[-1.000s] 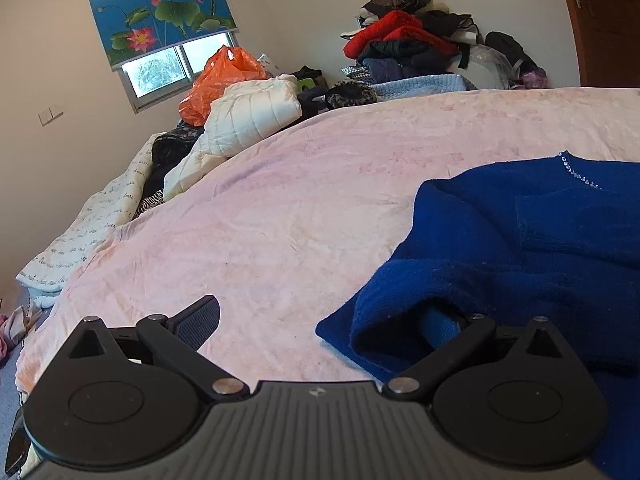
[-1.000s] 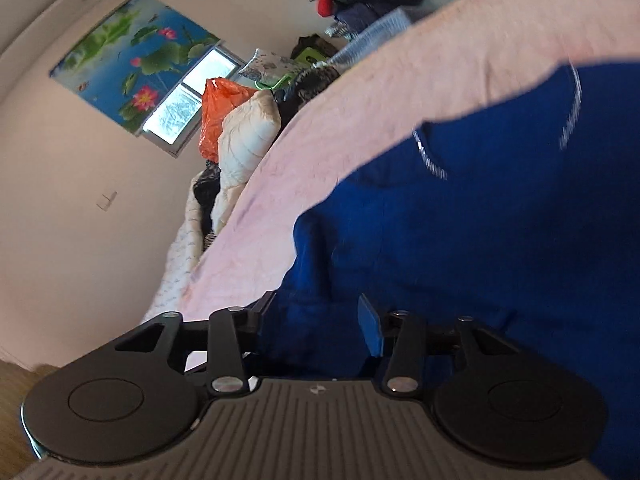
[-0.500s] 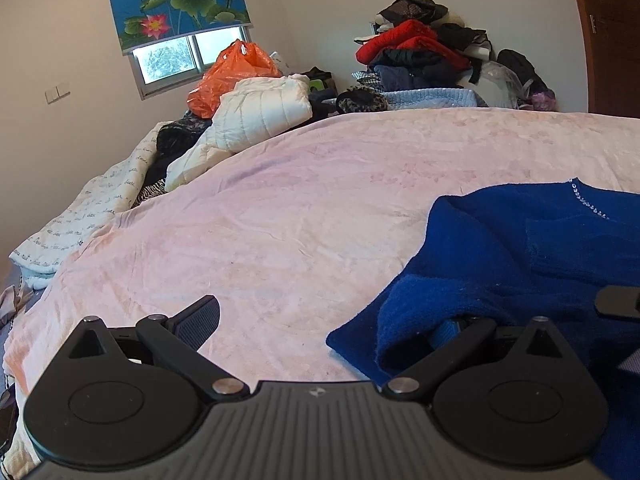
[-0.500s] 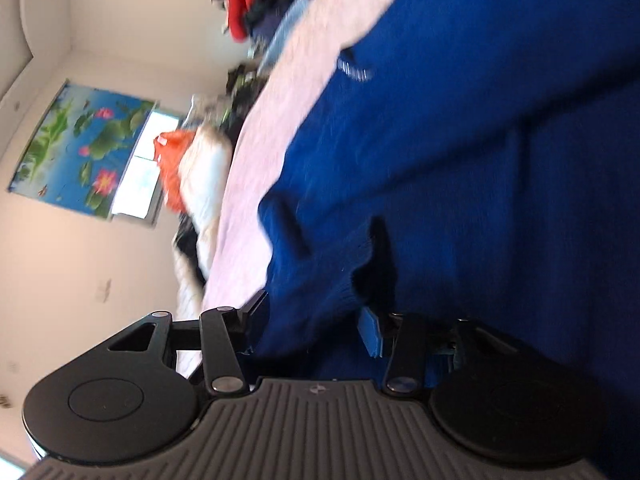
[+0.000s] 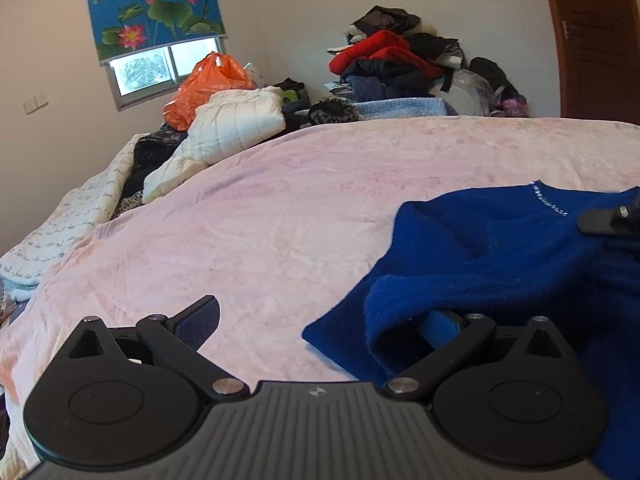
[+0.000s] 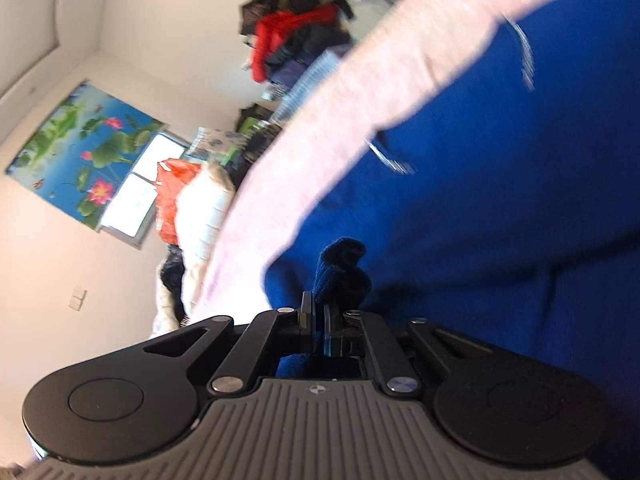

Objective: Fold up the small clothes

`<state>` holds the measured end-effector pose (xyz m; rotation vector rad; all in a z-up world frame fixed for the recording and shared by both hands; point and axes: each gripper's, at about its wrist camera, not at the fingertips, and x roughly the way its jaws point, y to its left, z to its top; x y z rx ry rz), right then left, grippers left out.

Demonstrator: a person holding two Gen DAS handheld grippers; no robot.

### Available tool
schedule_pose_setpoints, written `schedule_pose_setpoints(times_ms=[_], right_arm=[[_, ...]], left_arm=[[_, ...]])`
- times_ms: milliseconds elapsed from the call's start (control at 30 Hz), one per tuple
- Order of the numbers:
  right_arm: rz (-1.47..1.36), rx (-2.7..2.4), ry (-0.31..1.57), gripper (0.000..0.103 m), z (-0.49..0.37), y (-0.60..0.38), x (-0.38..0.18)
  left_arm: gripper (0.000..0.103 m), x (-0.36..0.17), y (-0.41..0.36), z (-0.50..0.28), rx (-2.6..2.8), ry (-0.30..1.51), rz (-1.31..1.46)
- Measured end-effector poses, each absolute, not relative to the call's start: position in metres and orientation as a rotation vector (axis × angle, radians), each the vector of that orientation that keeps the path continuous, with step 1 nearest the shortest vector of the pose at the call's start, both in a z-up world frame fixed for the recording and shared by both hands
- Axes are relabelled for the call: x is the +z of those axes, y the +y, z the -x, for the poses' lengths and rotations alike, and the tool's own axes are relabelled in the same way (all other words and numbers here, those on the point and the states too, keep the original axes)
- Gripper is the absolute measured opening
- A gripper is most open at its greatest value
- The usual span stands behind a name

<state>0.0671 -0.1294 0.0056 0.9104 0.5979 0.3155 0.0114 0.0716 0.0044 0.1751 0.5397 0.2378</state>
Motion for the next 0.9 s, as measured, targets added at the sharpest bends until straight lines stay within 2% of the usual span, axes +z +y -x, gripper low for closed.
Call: schedule_pose_setpoints(times_ms=[267,500,900], right_arm=[[-0.754,0.47,0.551,0.008,-0.075,-0.127,0.073],[-0.696,0.49,0.4,0.008,-0.056,-0.146,0.128],[-0.747,0.327,0.302,0.008,-0.05,-0.214,0.122]], left_arm=[[0.103,-0.005,0.022,0.002,0.161,0.409,-0.342],[0.103,0.0,0.024,-0.033,0.284,0.441,-0.333],[0.103,-0.004,0.046,-0.065,0.384,0.504,-0.271]])
